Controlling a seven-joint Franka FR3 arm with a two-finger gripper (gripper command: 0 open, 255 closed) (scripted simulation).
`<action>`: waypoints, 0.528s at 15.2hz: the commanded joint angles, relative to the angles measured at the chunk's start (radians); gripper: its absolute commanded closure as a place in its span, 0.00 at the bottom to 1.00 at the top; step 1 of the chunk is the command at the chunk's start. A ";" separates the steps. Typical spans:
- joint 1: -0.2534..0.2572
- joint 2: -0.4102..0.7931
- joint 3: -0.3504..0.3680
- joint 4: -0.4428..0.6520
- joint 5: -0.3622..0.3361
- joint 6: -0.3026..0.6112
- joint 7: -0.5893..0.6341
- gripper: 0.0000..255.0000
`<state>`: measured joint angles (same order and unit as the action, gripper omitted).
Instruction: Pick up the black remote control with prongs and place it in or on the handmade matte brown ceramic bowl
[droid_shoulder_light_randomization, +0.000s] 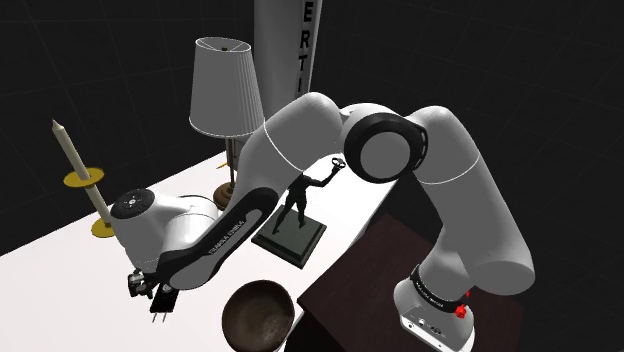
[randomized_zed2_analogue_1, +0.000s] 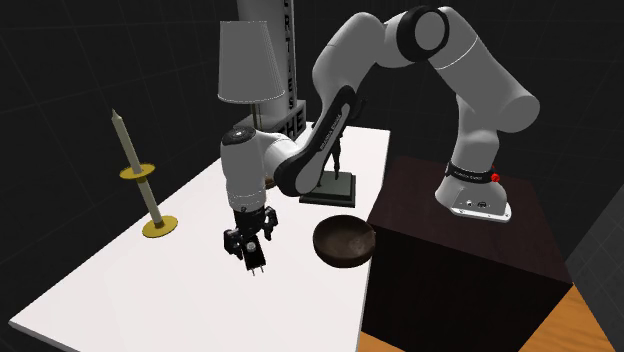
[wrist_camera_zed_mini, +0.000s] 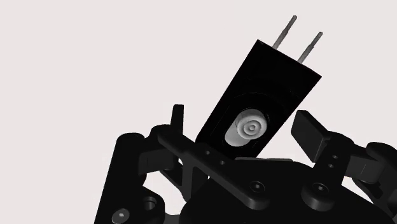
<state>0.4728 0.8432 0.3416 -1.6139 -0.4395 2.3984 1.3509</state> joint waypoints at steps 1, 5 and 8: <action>0.000 0.000 0.000 0.000 0.000 0.000 0.000 0.00; 0.000 0.000 0.000 0.000 0.000 0.000 0.000 1.00; 0.000 0.000 0.000 -0.002 0.000 0.002 0.000 1.00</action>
<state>0.4724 0.8409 0.3420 -1.6157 -0.4397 2.4003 1.3514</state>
